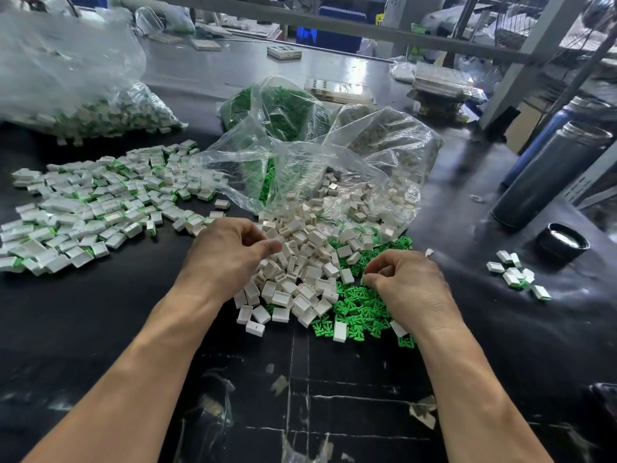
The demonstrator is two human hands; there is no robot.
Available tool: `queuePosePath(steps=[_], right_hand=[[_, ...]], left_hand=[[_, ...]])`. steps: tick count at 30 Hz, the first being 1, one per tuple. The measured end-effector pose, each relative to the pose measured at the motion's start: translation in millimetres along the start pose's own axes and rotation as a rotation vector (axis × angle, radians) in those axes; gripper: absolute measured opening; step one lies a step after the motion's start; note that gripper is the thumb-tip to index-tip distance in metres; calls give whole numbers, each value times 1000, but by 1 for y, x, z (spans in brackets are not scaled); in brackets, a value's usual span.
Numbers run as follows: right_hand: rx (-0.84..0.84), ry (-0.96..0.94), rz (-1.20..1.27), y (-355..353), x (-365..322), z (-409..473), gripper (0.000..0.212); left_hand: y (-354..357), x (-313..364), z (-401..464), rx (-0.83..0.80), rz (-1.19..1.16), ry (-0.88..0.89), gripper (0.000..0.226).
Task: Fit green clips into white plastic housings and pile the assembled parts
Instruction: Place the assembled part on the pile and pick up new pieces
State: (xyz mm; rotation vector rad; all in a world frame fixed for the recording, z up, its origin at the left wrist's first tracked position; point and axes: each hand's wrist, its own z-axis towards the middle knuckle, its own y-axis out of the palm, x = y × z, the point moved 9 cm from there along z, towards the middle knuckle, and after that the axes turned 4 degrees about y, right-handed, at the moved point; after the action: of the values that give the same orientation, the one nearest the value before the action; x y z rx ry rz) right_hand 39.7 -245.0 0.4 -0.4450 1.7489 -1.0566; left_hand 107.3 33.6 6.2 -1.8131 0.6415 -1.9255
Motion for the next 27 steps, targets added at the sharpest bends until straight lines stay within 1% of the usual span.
queuePosePath(steps=[3,6,11,15,19,24,27], right_hand=[[8,0,-21,0,-1,-1,6],[8,1,-34,0,-3,-1,6],[34,-18,-65,-1,-7,-3,6],[79,-46,-85,-3,-10,-3,12],[100,-63,-64,-3,-10,-2,13],[153,-56,52,-10,-6,0,13],[127,-50,37,-12,-3,1,11]], left_hand=[[4,5,-3,-50,-26,1,24],[7,10,-7,-91,5,6,22],[5,6,-10,-139,59,-37,24],[8,3,-10,-169,75,-60,18],[4,6,-10,-125,32,-26,17],[-8,18,-11,3,-126,65,16],[-6,25,-13,27,-216,114,16]])
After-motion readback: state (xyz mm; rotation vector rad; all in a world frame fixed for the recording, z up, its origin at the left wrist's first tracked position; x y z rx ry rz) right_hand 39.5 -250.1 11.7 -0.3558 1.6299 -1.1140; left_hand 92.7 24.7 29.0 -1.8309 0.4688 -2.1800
